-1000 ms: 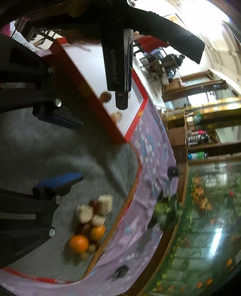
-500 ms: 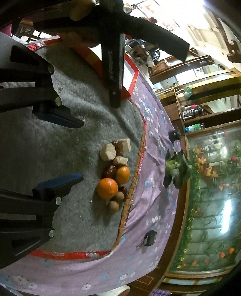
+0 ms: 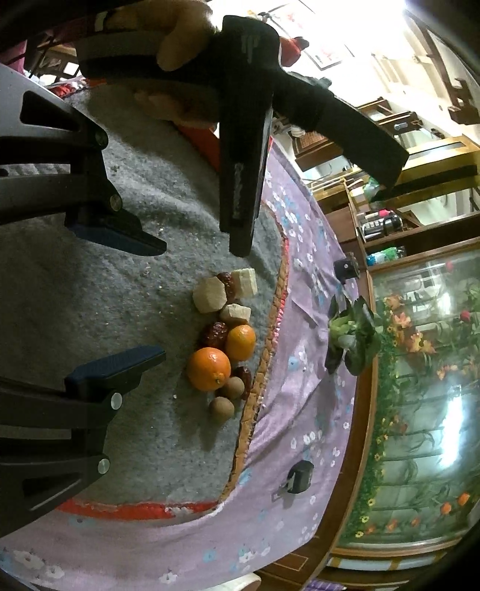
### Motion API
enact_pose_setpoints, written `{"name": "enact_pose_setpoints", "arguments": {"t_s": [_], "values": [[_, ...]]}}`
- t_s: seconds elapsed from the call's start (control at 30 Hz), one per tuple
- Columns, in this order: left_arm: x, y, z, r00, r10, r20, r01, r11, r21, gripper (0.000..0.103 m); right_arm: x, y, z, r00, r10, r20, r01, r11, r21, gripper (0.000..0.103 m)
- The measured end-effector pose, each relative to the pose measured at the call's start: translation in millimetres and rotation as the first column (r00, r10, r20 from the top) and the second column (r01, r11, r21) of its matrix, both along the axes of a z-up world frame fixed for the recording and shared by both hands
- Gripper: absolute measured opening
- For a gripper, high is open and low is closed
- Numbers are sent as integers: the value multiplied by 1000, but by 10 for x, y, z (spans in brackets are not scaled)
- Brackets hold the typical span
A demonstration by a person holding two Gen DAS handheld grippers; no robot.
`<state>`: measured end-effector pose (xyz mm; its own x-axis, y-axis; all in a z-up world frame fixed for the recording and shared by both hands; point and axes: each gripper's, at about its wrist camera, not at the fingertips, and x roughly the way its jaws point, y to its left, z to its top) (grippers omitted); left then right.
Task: Organize fruits
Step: 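Lower the open left tool toward a white cube in the pile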
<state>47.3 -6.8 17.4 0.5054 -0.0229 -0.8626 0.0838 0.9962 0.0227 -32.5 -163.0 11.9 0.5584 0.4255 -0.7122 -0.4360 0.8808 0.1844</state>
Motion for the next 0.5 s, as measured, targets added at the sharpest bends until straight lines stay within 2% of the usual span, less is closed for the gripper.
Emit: {"name": "enact_pose_setpoints", "arguments": {"t_s": [0.2, 0.3, 0.43, 0.5], "values": [[184, -50, -49, 1000, -14, -5, 14, 998, 61, 45, 23, -18, -6, 1000, 1, -6, -1, 1000, 18, 50], [239, -89, -36, 1000, -21, 22, 18, 994, 107, 45, 37, -11, -10, 1000, 6, -9, -6, 1000, 20, 50], [279, -63, -16, 999, -38, 9, 37, 996, 75, 45, 56, 7, -27, 1000, 14, -13, -14, 1000, 15, 50], [333, -60, -37, 1000, -21, 18, 19, 992, 124, 45, 69, 11, -38, 1000, 16, -18, -16, 1000, 19, 50]]}}
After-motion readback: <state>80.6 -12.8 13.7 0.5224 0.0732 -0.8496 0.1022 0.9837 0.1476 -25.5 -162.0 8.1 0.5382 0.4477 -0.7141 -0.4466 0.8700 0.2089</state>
